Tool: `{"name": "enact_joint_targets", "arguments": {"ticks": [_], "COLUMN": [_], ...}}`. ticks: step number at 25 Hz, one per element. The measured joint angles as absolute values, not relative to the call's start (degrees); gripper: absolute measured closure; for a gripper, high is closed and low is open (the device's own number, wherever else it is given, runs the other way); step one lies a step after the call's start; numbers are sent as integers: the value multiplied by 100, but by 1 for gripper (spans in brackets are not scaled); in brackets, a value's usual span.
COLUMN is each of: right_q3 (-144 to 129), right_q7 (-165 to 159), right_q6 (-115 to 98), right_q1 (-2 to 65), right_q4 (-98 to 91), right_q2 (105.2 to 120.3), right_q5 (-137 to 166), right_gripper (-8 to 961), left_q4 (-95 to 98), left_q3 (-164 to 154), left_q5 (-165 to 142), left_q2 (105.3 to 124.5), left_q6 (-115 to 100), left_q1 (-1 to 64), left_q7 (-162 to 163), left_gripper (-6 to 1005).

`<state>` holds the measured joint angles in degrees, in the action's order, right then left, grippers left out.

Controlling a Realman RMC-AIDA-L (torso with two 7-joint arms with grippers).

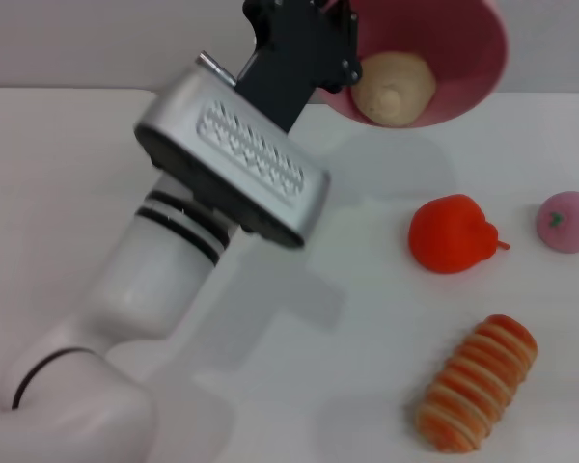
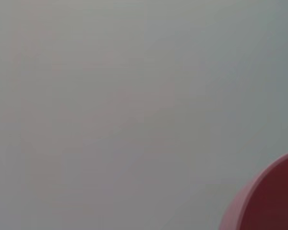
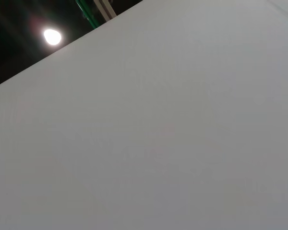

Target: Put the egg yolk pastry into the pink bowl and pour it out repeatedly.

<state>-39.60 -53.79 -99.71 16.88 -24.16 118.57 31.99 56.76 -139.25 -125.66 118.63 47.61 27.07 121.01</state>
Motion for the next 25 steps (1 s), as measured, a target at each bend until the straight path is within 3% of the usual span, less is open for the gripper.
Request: {"name": "enact_joint_targets", "arguments": {"ticks": [25], "right_q3": [-3965], "right_q7": [-5378], "right_q6": [-9943], "right_q1": [1752], "right_q4": [-2381], "right_q2": [11874], "right_q5": [3199], "right_gripper": [306], "left_q4": [5593], "left_q3": [-14435], "left_q5": [-12780], "left_q2": [11864], "left_q6": [6291], "left_q1": [2729], "left_q7": [11649], "left_gripper": [965]}}
